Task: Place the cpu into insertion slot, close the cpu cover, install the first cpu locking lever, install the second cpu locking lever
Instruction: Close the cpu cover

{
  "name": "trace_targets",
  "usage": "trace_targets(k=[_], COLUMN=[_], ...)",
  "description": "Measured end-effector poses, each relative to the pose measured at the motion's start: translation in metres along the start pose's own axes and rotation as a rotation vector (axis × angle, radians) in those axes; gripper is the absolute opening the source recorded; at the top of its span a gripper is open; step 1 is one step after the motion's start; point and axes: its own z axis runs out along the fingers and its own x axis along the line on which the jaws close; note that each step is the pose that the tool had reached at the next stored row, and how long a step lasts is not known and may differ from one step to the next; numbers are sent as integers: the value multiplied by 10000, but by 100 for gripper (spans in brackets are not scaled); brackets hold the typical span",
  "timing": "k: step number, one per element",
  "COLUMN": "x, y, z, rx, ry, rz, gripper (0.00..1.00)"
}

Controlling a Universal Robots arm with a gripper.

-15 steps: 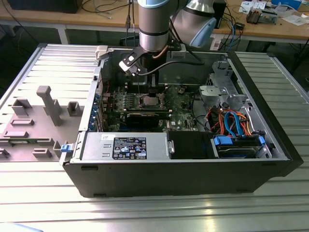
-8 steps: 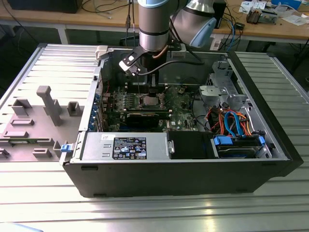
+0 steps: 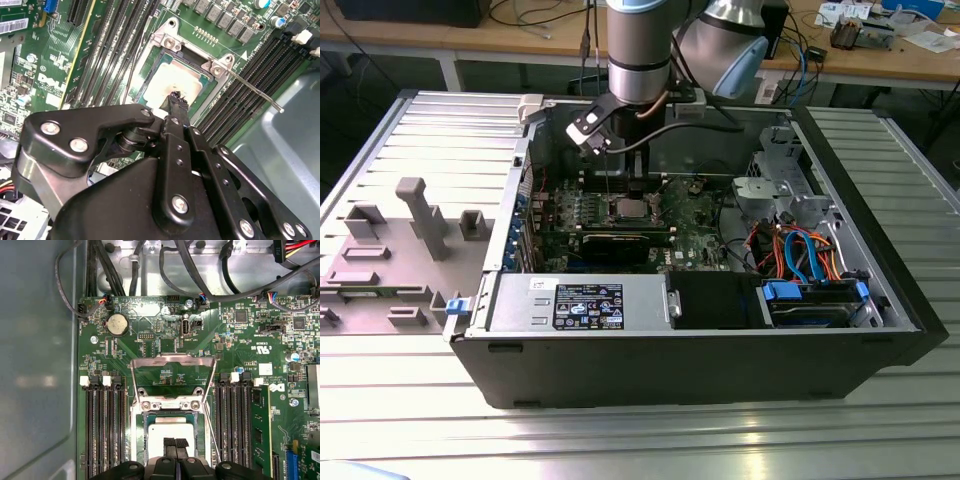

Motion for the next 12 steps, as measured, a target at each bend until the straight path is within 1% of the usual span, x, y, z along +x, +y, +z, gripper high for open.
trace_targets(k=[2,3,7,9,12], x=[0,-2,-2,-3,-3], y=[1,3,4,6,6], z=[-16,-71,-91,-123,-143], rx=[-1,-1,-1,-1,0], ry=[1,0,0,0,0], rz=[0,-1,0,0,0], gripper=[11,11,11,11,11])
